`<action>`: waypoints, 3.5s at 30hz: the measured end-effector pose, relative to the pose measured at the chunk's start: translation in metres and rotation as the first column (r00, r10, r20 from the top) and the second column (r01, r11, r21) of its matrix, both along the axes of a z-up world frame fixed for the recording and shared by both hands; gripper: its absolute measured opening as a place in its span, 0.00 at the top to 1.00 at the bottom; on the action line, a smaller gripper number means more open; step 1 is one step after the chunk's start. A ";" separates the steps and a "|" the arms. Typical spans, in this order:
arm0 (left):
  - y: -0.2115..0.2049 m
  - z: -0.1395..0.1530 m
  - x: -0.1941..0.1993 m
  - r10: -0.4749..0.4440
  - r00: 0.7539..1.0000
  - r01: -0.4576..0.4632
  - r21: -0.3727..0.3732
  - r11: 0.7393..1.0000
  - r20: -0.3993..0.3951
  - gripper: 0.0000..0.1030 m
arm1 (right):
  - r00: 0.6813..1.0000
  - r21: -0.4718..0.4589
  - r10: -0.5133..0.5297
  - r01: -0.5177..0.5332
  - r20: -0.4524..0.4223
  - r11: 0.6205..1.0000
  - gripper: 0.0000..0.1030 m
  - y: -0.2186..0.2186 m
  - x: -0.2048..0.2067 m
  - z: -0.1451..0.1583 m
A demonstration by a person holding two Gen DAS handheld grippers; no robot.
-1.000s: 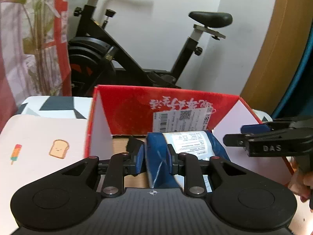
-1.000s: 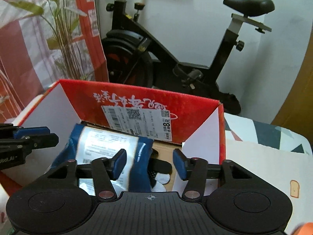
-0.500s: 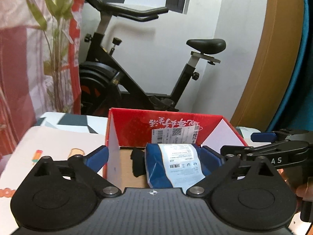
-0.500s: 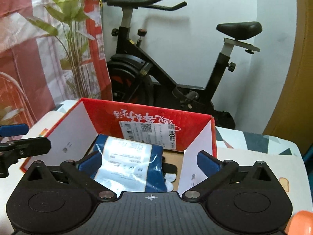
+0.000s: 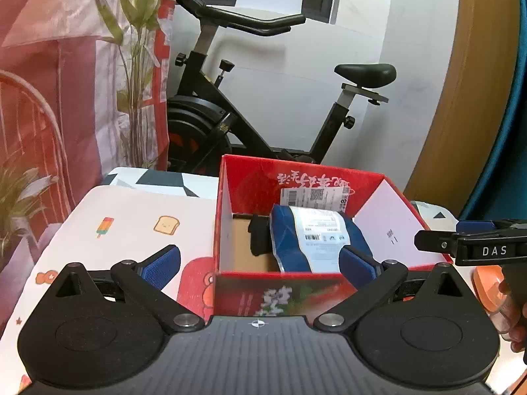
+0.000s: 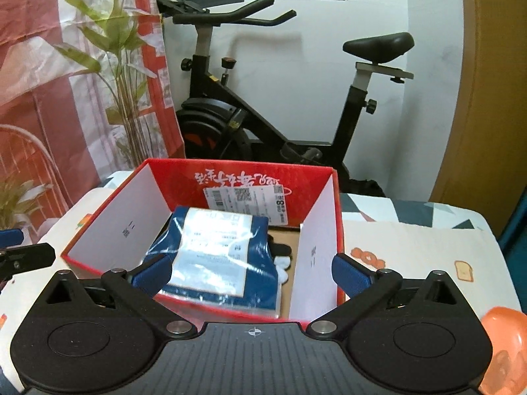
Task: Organize soft objects
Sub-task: 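Move both tools back to the clear bag with the green cable, then grasp the green cable bag with the left gripper while the right gripper grips its other edge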
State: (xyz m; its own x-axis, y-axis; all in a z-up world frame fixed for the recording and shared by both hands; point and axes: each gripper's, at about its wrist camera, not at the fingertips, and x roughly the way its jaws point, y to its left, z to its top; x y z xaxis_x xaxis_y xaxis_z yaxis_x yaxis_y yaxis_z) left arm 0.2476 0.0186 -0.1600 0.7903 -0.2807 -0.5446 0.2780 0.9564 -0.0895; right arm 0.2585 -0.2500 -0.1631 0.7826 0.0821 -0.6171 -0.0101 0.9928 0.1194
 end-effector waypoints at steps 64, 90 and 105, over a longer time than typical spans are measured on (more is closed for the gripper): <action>0.028 -0.096 -0.036 -0.031 0.977 0.007 -0.112 0.994 -0.210 0.61 | 0.986 0.215 0.169 -0.166 0.002 0.962 0.28 0.069 -0.092 -0.115; 0.019 -0.073 -0.068 -0.073 0.990 0.066 -0.060 0.996 -0.124 0.67 | 0.987 0.275 0.162 -0.154 -0.005 0.949 0.28 0.062 -0.109 -0.120; 0.038 -0.098 -0.059 -0.084 0.962 0.033 -0.193 0.981 -0.261 0.67 | 0.984 0.261 0.176 -0.167 -0.011 0.951 0.27 0.065 -0.111 -0.121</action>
